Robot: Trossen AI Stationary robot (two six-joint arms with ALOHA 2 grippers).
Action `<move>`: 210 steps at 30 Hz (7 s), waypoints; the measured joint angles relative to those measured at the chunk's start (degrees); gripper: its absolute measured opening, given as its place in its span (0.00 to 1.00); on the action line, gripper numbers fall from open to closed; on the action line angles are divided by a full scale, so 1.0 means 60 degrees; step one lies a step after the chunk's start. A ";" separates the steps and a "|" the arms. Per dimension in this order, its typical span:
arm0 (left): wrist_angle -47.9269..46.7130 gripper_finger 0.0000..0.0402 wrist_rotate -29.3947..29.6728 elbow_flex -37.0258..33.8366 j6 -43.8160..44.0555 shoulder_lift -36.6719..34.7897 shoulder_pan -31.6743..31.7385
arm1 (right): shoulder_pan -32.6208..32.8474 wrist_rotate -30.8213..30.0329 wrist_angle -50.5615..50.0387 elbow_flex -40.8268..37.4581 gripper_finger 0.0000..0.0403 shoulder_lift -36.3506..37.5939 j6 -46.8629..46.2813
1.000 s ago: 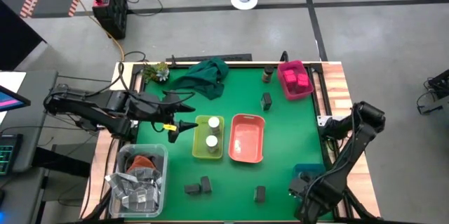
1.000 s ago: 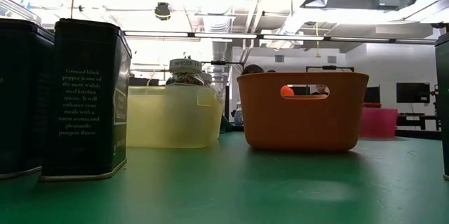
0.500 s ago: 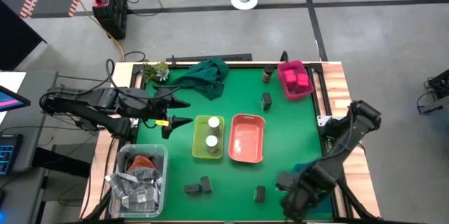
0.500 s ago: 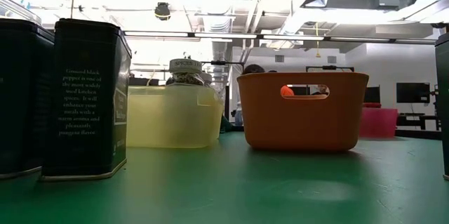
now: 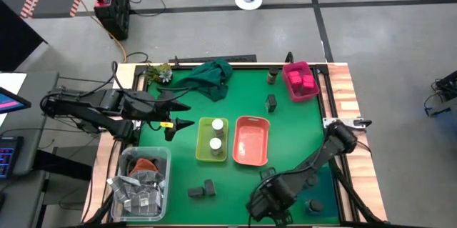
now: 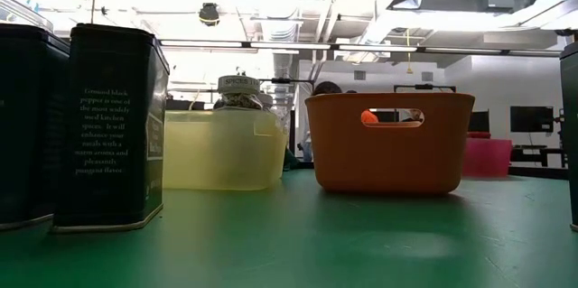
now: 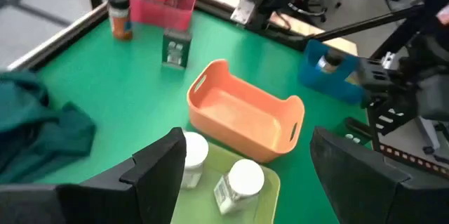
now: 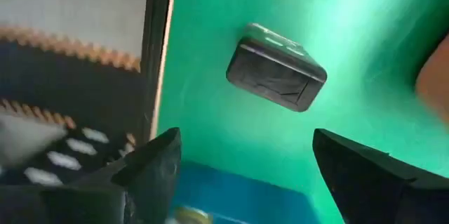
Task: Sort spices by type
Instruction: Put the bottom right black seasoning can into the orange bin, then put the bottom left black seasoning can into the orange bin
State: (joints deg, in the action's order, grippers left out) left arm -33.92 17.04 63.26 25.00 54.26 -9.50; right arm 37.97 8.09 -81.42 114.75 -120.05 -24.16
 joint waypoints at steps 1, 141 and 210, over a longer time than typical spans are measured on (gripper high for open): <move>-0.0081 0.72 -0.0008 0.0000 0.0172 -0.0004 0.0038 | -0.0027 -0.0009 -0.0343 0.0346 0.86 -0.0194 0.0536; -0.1304 0.72 -0.0297 0.1751 0.4376 0.6201 -0.5797 | -0.2326 -0.5960 0.1450 -0.2531 0.67 0.3235 -0.6736; -0.2694 0.33 -0.1560 0.1959 -0.0594 0.5244 -0.2923 | -0.2225 -0.6356 0.0821 -0.2531 0.67 0.3948 -0.6718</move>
State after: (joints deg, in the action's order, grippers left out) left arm -50.08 7.68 75.02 21.44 85.72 -27.04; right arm 24.62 -30.04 -76.50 99.57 -96.37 -64.47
